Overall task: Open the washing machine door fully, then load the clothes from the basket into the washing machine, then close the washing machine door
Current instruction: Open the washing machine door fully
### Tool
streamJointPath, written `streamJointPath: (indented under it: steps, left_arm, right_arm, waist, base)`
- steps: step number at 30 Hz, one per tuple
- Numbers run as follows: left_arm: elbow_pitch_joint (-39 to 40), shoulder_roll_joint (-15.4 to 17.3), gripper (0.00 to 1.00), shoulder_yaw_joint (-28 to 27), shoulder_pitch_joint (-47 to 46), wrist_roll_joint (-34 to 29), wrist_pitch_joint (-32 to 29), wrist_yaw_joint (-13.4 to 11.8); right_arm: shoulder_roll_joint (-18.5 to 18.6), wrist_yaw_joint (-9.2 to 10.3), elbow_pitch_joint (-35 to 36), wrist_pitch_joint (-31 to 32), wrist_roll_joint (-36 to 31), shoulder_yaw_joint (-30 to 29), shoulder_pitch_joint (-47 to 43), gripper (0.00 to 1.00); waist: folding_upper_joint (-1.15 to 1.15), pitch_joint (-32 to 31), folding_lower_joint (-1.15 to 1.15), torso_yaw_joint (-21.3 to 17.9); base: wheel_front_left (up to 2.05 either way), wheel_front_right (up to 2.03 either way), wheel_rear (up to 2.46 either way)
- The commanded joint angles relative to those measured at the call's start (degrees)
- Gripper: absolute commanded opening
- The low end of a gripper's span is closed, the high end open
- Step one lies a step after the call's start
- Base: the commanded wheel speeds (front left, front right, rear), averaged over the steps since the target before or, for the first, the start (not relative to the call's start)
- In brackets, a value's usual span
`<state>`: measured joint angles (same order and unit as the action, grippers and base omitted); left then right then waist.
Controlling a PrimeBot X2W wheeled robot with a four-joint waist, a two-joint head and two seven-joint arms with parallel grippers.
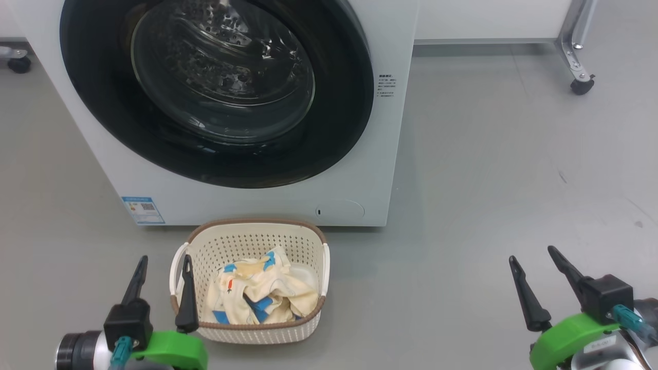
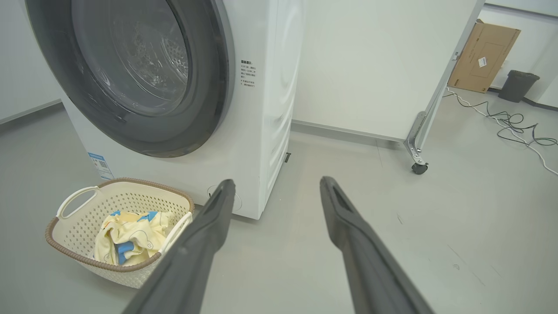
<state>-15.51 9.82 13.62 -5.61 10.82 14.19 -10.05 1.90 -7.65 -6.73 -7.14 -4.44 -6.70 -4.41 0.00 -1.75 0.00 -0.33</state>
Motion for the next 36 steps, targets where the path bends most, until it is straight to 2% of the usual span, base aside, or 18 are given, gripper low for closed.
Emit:
streamJointPath:
  steps: [1, 36]
  left_arm:
    - [2.0, 1.3, 1.00, -2.0, -2.5, 0.1, 0.8, -0.1]
    - [1.5, 1.1, 1.00, -1.2, -2.2, 1.3, 0.8, -0.6]
  right_arm:
    - [1.0, 0.16, 1.9, -0.5, 0.4, 1.2, 2.3, 1.00]
    - [1.0, 0.16, 2.2, 0.0, -0.1, 1.2, 2.1, 1.00]
  waist:
    - [0.00, 0.0, 0.00, -0.1]
    - [0.00, -0.6, 0.00, -0.8]
  base:
    - [0.17, 0.17, -0.35]
    - [0.00, 0.00, -0.01]
